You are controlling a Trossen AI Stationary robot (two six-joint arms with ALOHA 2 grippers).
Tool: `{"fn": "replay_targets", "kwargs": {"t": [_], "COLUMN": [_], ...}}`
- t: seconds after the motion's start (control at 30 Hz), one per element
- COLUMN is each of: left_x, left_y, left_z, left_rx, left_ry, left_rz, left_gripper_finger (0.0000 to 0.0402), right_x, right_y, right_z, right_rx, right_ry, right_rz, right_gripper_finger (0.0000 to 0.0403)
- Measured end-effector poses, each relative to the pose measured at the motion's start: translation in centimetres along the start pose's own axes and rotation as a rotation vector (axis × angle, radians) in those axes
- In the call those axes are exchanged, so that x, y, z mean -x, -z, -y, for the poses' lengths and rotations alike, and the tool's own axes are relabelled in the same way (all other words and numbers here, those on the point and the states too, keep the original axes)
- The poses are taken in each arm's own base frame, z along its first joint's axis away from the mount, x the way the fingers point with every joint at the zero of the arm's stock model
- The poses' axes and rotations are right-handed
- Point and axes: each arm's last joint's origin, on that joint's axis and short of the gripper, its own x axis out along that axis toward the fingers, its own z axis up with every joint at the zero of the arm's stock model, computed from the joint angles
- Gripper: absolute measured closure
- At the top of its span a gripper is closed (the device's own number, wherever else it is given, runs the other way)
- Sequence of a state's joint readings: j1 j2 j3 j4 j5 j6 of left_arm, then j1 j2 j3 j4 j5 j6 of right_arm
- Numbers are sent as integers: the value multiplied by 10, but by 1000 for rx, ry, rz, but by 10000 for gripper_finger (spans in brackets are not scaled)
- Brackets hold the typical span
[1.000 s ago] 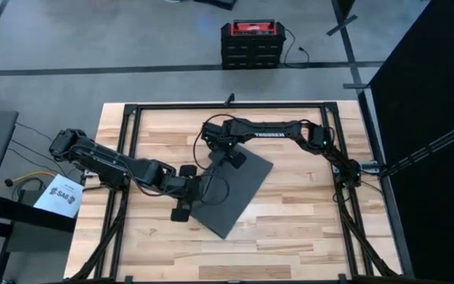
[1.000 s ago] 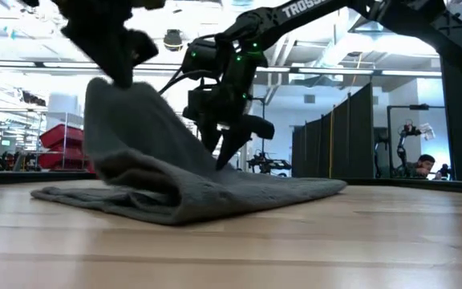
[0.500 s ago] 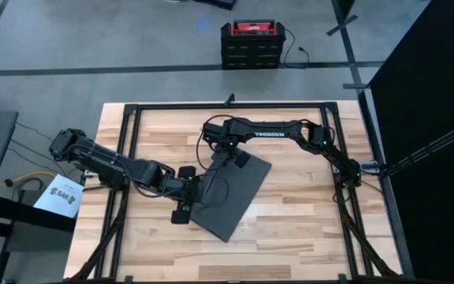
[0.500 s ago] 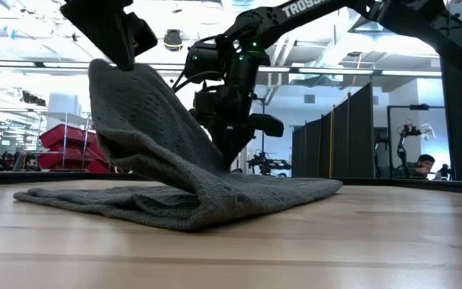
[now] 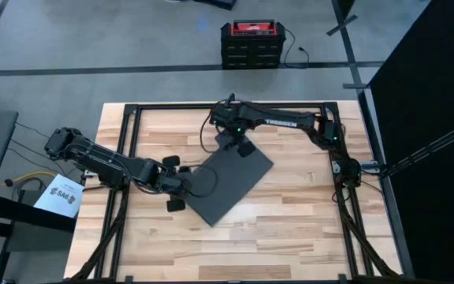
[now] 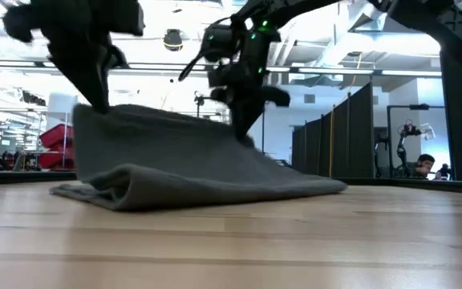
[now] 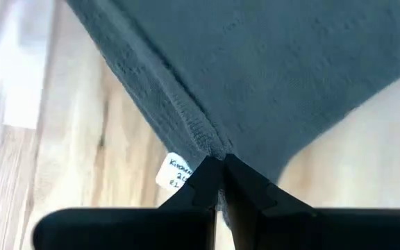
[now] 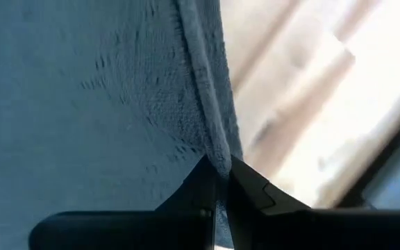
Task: Roll towel
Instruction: Fold the gray towel
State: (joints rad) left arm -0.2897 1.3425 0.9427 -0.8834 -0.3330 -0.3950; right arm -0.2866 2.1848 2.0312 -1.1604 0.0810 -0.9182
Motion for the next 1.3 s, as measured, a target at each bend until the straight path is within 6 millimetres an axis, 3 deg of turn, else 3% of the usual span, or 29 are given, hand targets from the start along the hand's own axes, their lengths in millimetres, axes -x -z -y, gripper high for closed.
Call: {"fn": "replay_targets", "kwargs": {"t": [0.27,0.4,0.53,0.73,0.93,1.13,1.3], "left_x": [-1,24,55,78,91,81,55], "left_y": [27,35,40,49,42,28,22], "left_z": [-62,-89,-90,-72,-38,11,59], "left_rx": [146,234,163,27,-115,-218,-251], "left_ry": [-112,-141,19,253,497,641,702], "left_rz": [194,314,502,632,744,720,614], "left_gripper_finger": [398,398,398,398,398,398,398], "right_x": [43,55,83,124,146,151,131], "right_y": [31,35,25,-2,-32,-63,-85], "right_z": [16,13,-5,-51,-115,-177,-221], "right_rx": [-153,-205,-204,-201,-215,-228,-242], "right_ry": [93,96,110,96,-18,-85,-113], "right_rz": [46,42,77,140,111,94,110], "right_gripper_finger": [398,398,398,398,398,398,398]}}
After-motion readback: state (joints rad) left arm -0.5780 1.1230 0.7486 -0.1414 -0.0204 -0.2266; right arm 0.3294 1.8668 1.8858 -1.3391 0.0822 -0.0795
